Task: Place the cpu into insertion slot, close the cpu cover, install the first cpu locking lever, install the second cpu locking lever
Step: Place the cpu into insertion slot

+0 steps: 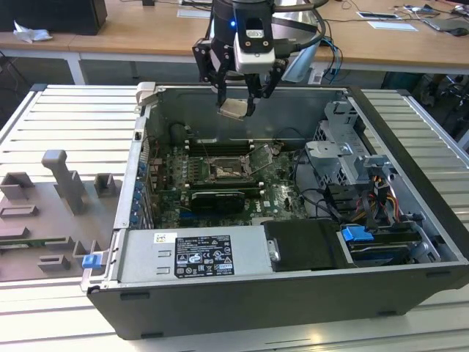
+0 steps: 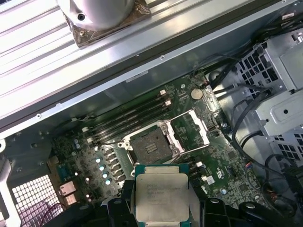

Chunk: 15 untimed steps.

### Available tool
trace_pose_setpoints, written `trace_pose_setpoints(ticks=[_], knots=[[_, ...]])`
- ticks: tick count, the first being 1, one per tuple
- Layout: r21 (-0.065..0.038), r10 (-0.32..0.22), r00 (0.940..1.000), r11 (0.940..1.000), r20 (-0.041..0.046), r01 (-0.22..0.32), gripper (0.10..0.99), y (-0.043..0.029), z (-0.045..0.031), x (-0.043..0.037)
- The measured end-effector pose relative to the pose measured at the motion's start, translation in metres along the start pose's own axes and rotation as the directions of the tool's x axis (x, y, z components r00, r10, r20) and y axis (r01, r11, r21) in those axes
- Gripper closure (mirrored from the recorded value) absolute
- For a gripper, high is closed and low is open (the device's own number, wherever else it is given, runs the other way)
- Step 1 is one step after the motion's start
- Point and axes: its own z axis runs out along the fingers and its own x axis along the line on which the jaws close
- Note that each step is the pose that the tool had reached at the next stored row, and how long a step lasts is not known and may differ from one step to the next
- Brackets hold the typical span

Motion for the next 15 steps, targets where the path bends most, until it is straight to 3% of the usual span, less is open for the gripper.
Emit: trace_pose_setpoints(ticks=[3, 6, 10, 15], knots=[[-0.001, 0.04, 0.9992, 0.9992, 0.0036, -0.04, 0.545, -0.0001, 0.0007, 0.0], [-0.003, 0.115, 0.9933, 0.9934, 0.0102, -0.115, 0.545, -0.0001, 0.0013, 0.0], [-0.004, 0.162, 0.9867, 0.9868, 0.0143, -0.162, 0.545, -0.0001, 0.0016, 0.0], [-0.007, 0.234, 0.972, 0.9722, 0.0204, -0.234, 0.545, -0.0002, 0.002, -0.0001]])
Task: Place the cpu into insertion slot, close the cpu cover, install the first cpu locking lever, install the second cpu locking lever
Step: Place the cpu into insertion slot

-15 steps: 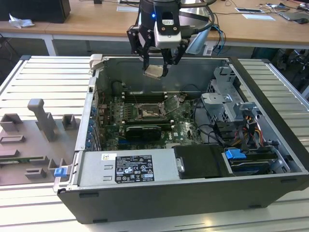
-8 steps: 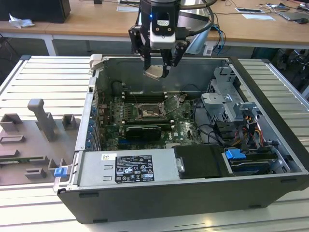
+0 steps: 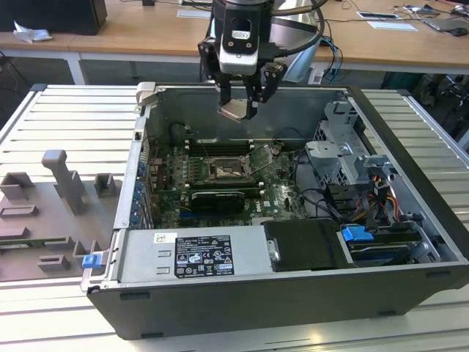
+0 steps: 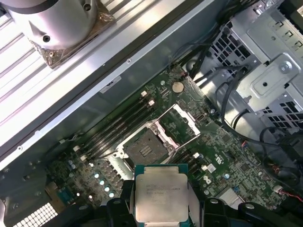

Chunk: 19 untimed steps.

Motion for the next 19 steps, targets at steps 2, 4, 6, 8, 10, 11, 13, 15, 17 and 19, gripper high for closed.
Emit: trace_pose_setpoints(ticks=[2, 4, 6, 8, 10, 11, 13, 15, 17, 19], knots=[[-0.001, 0.022, 0.9998, 0.9998, 0.0019, -0.022, 0.545, 0.0, 0.0001, 0.0], [-0.001, 0.038, 0.9993, 0.9993, 0.0033, -0.038, 0.545, 0.0, 0.0002, 0.0], [-0.001, 0.053, 0.9986, 0.9986, 0.0048, -0.053, 0.545, 0.0, 0.0002, 0.0], [-0.002, 0.085, 0.9963, 0.9964, 0.0076, -0.085, 0.545, 0.0, 0.0004, 0.0], [-0.003, 0.112, 0.9936, 0.9937, 0.0099, -0.112, 0.545, 0.0, 0.0005, 0.0], [-0.003, 0.119, 0.9928, 0.9929, 0.0105, -0.119, 0.545, -0.0001, 0.0005, 0.0], [-0.003, 0.135, 0.9908, 0.9909, 0.0119, -0.135, 0.545, -0.0001, 0.0005, 0.0], [-0.004, 0.158, 0.9874, 0.9875, 0.0139, -0.158, 0.545, -0.0001, 0.0006, 0.0], [-0.005, 0.174, 0.9846, 0.9847, 0.0153, -0.174, 0.545, 0.0, 0.0007, 0.0], [-0.005, 0.186, 0.9824, 0.9825, 0.0163, -0.186, 0.545, -0.0001, 0.0007, 0.0]])
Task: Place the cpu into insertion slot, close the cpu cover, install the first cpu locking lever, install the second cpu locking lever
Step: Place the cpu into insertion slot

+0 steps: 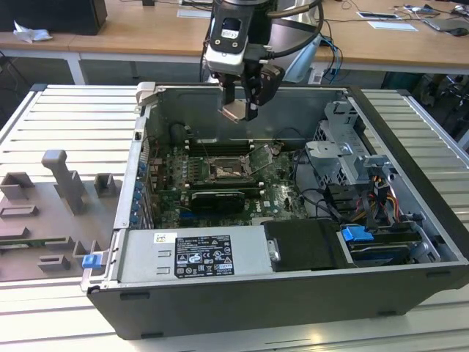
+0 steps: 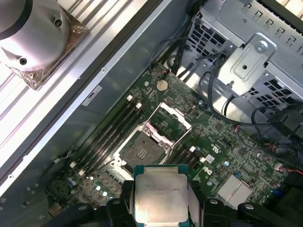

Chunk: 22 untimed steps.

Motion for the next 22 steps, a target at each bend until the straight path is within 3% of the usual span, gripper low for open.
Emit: trace_pose_setpoints(ticks=[9, 22], knots=[[-0.002, 0.092, 0.9958, 0.9958, 0.0081, -0.092, 0.545, 0.0, 0.0003, 0.0], [-0.006, 0.207, 0.9781, 0.9783, 0.0181, -0.207, 0.545, -0.0001, 0.0012, 0.0]])
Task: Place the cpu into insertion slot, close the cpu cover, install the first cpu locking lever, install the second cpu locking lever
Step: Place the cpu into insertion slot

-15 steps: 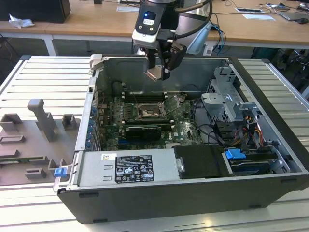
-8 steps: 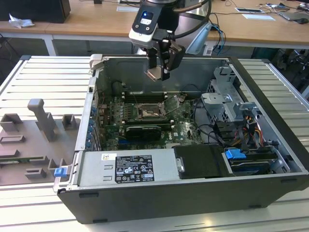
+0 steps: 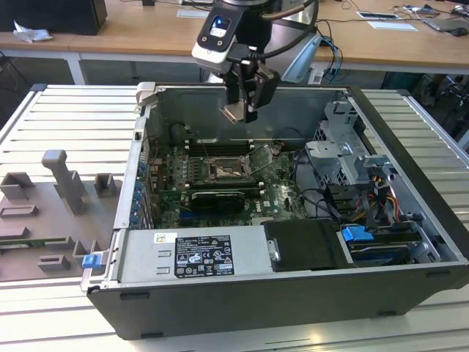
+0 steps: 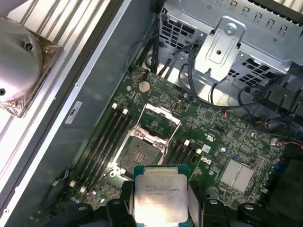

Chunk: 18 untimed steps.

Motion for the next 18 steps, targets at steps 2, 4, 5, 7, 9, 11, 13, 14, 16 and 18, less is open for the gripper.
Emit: trace_pose_setpoints(ticks=[2, 4, 5, 7, 9, 11, 13, 14, 16, 18], knots=[[0.0, 0.009, 1.0, 1.0, 0.0009, -0.009, 0.545, 0.0, 0.0002, 0.0], [0.0, 0.013, 0.9999, 0.9999, 0.0012, -0.013, 0.545, 0.0, 0.0006, 0.0], [0.0, 0.015, 0.9999, 0.9999, 0.0014, -0.015, 0.545, 0.0, 0.0008, 0.0], [0.0, 0.02, 0.9998, 0.9998, 0.0019, -0.02, 0.545, -0.0001, 0.0012, 0.0], [0.0, 0.025, 0.9997, 0.9997, 0.0023, -0.025, 0.545, -0.0002, 0.0018, 0.0], [-0.001, 0.03, 0.9995, 0.9995, 0.0027, -0.03, 0.545, -0.0003, 0.0022, 0.0], [0.0, 0.037, 0.9993, 0.9993, 0.0045, -0.037, 0.545, -0.0005, 0.0039, 0.0], [0.0, 0.056, 0.9984, 0.9984, 0.0073, -0.056, 0.545, -0.0006, 0.0052, 0.0], [-0.001, 0.079, 0.9969, 0.9969, 0.0094, -0.079, 0.545, -0.0007, 0.0062, 0.0], [-0.001, 0.108, 0.9941, 0.9942, 0.0119, -0.108, 0.545, -0.0008, 0.0072, -0.0001]])
